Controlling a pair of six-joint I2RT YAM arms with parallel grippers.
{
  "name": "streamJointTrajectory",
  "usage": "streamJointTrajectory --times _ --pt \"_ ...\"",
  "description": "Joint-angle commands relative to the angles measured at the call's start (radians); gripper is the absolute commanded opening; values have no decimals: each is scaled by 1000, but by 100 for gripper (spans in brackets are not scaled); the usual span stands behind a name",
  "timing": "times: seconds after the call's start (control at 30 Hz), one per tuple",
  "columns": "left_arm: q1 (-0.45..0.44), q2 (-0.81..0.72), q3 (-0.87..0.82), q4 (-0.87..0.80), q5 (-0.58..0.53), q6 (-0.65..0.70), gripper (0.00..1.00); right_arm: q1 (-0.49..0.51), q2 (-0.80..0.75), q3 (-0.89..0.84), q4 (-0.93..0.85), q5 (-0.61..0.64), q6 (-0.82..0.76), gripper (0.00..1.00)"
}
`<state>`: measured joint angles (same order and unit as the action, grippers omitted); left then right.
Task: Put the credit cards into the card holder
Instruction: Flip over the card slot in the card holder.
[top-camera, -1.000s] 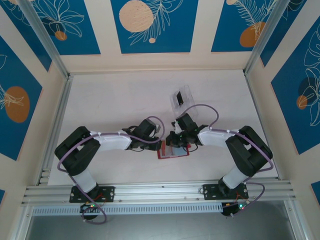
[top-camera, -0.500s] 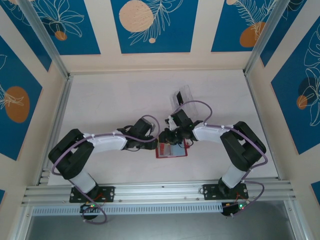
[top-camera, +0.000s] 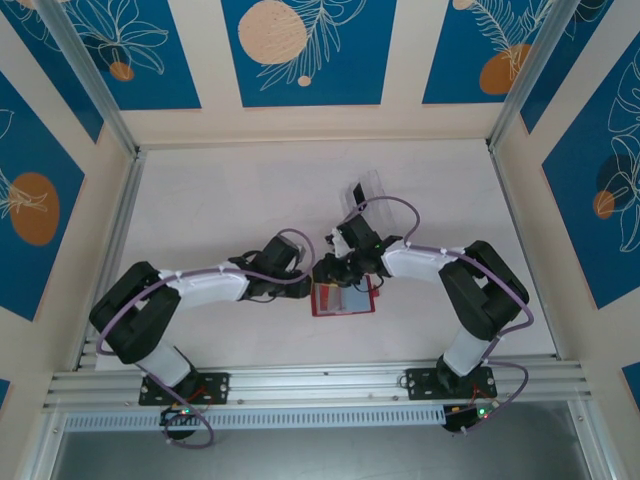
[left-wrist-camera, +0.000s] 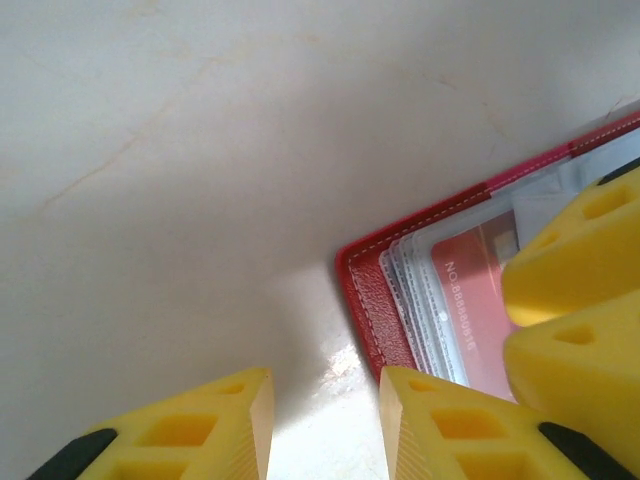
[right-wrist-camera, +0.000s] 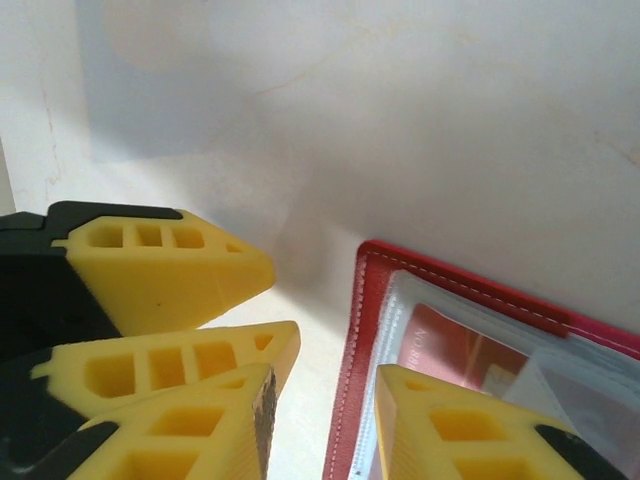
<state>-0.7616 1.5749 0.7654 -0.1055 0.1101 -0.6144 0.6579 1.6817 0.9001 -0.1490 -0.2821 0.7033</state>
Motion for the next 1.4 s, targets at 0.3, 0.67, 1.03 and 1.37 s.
streamJointTrajectory --times 0.3,0.67,1.03,1.37 --pt "15 -26 -31 -3 12 -12 36 24 -53 169 -70 -99 -99 39" --pt "-11 -5 20 15 85 41 42 -23 -143 28 -134 45 -102 16" --pt "-77 111 154 -45 47 82 44 -112 -278 -62 -187 107 -107 21" --pt "-103 163 172 -82 -23 97 42 -199 -288 80 -338 264 -163 34"
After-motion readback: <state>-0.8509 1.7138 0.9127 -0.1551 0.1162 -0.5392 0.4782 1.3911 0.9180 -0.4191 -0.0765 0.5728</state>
